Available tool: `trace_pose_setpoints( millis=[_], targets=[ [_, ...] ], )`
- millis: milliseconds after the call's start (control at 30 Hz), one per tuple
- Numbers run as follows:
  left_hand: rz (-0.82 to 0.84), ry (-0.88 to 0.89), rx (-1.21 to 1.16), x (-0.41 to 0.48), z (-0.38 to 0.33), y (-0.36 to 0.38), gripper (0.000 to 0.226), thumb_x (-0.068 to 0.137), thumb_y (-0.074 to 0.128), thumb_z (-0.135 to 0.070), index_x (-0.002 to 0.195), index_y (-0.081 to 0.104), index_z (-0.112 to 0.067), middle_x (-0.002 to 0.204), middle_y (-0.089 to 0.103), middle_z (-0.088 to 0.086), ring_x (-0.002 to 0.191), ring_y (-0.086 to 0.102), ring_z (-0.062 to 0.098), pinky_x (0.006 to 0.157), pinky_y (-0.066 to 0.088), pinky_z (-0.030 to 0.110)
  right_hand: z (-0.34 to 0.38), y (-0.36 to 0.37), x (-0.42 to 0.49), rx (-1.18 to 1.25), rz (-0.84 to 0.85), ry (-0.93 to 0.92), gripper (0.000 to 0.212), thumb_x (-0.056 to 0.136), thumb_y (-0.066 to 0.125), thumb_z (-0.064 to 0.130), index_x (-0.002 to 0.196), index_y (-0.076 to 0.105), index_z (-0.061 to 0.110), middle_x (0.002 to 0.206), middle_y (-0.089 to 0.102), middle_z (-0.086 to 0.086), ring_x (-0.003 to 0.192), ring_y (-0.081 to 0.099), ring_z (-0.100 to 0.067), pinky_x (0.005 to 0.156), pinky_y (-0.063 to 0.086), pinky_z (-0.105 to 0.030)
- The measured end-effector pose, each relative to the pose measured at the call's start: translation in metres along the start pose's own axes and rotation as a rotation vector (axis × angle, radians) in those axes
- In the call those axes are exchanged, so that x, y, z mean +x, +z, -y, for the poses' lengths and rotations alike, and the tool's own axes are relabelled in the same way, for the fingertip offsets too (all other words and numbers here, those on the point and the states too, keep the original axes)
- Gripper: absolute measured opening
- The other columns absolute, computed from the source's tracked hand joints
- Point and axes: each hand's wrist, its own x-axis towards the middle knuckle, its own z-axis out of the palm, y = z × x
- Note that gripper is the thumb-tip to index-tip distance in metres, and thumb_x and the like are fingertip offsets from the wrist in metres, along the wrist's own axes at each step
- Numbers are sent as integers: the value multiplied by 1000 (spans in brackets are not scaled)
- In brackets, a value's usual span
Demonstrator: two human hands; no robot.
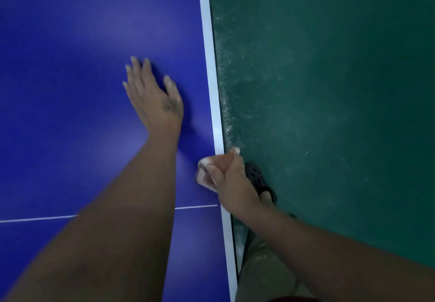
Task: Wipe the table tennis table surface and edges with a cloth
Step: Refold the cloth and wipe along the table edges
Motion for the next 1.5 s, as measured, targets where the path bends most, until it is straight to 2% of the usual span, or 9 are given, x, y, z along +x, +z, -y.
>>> trace_pose_setpoints(
  millis=[167, 267, 333, 400, 600, 800, 1033, 1300, 1500],
  targets=[
    [-31, 65, 194, 50, -4, 18, 65, 112, 31, -45, 170, 36, -17, 181, 23, 9, 169, 16, 30, 138, 6, 46, 11, 6, 9, 10, -59, 93, 58, 107, 49, 58, 150, 37, 21, 130, 63, -7, 107, 63, -27, 96, 53, -43],
    [-40, 58, 221, 47, -10, 19, 65, 112, 32, -46, 171, 36, -19, 181, 24, 8, 169, 17, 30, 138, 7, 47, 27, 0, 29, -15, -44, 104, 61, 109, 48, 56, 154, 32, 20, 135, 60, -6, 107, 59, -24, 96, 49, -40],
    [-28, 49, 236, 48, -11, 17, 64, 113, 33, -45, 172, 34, -19, 181, 22, 8, 169, 16, 30, 138, 7, 48, 44, -6, 41, 7, -45, 112, 67, 107, 53, 56, 158, 26, 22, 145, 52, 2, 115, 57, -18, 97, 43, -33],
    [-25, 47, 247, 49, -10, 17, 64, 113, 34, -44, 172, 33, -19, 181, 22, 8, 169, 15, 31, 137, 8, 49, 63, -12, 57, 44, -69, 98, 71, 106, 58, 54, 158, 26, 18, 151, 51, -6, 125, 62, -26, 104, 49, -38],
    [-37, 49, 250, 54, -9, 21, 63, 114, 37, -43, 172, 33, -18, 181, 21, 9, 169, 14, 32, 137, 7, 50, 130, -41, 109, 28, -64, 92, 76, 106, 52, 61, 156, 25, 10, 153, 49, -14, 121, 59, -32, 91, 40, -36],
    [-45, 52, 243, 55, -5, 23, 63, 113, 38, -43, 171, 34, -19, 181, 22, 9, 169, 16, 32, 137, 10, 52, 181, -69, 143, 21, 5, 117, 90, 107, 50, 62, 163, 13, 1, 165, 42, -18, 144, 50, -37, 117, 42, -46],
    [-42, 59, 212, 54, -4, 23, 62, 113, 43, -38, 170, 36, -17, 181, 24, 9, 169, 17, 31, 137, 12, 52, 198, -78, 156, -13, 26, 111, 84, 107, 52, 60, 159, 19, 4, 162, 43, -17, 141, 52, -38, 110, 42, -43],
    [-22, 30, 145, 57, -11, 19, 55, 113, 51, -27, 165, 45, -8, 177, 31, 14, 167, 23, 35, 135, 17, 58, 245, -98, 186, 8, 41, 132, 98, 105, 56, 59, 166, 5, 1, 174, 20, -18, 152, 39, -42, 123, 37, -54],
    [-94, 4, -96, 178, -61, 38, 47, 115, 48, -25, 159, 51, -5, 173, 40, 13, 164, 32, 31, 136, 19, 47, 285, -112, 218, 8, 18, 154, 96, 103, 57, 62, 165, 12, 4, 174, 21, -18, 147, 46, -43, 119, 41, -51]
  ],
)
